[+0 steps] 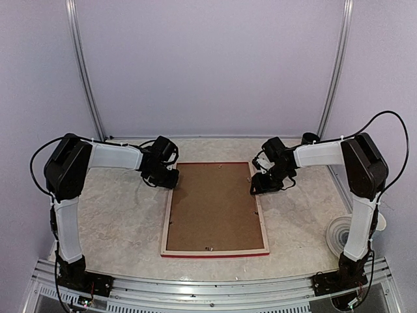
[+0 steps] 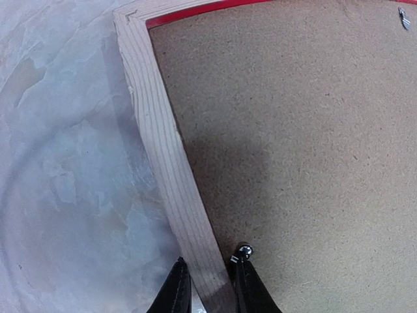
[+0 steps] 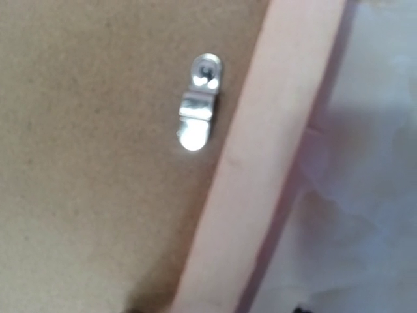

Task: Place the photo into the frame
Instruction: Press the fastener onto the backboard.

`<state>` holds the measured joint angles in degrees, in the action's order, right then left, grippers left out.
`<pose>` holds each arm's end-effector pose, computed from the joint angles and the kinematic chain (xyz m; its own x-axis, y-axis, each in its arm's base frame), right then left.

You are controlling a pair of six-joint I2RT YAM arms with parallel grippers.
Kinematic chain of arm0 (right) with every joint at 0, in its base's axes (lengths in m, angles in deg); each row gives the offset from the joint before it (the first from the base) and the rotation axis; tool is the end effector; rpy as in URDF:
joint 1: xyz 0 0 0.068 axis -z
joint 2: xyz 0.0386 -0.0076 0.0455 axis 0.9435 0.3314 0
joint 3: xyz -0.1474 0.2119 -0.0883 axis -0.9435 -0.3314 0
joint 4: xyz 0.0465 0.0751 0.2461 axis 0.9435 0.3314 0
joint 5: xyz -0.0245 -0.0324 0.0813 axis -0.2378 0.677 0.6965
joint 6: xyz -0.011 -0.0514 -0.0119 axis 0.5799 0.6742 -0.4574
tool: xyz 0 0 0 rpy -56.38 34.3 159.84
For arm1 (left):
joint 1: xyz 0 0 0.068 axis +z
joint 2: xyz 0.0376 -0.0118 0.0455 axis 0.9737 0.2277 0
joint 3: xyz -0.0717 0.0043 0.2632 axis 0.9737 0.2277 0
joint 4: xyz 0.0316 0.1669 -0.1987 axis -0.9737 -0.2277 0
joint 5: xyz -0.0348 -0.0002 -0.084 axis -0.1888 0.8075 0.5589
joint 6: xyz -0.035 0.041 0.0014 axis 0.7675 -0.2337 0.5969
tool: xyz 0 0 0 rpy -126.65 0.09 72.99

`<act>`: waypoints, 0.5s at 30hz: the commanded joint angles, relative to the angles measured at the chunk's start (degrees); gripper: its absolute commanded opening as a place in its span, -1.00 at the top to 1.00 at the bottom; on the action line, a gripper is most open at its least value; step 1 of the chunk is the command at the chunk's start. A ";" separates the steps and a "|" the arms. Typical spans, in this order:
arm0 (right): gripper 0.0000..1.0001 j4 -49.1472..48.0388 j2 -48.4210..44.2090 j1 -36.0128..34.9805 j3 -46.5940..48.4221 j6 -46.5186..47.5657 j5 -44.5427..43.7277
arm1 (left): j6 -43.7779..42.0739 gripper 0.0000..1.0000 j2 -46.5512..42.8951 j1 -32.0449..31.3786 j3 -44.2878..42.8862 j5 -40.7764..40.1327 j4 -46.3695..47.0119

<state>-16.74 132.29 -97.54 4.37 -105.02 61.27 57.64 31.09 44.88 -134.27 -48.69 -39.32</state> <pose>0.3499 0.1850 0.1505 -0.9203 -0.1651 -0.3546 -0.2727 0.9207 0.2791 0.3594 -0.2209 0.1487 -0.8297 0.2460 -0.5011 0.3092 0.9499 -0.0456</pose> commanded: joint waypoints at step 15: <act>-0.11 1.82 1.32 -0.38 0.67 0.52 -1.12 | 4.31 0.64 -2.36 -1.46 4.04 -5.52 1.87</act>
<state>-16.50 132.31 -97.54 4.48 -104.97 60.81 61.94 30.35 43.48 -132.39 -52.86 -37.13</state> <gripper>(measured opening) 0.556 0.187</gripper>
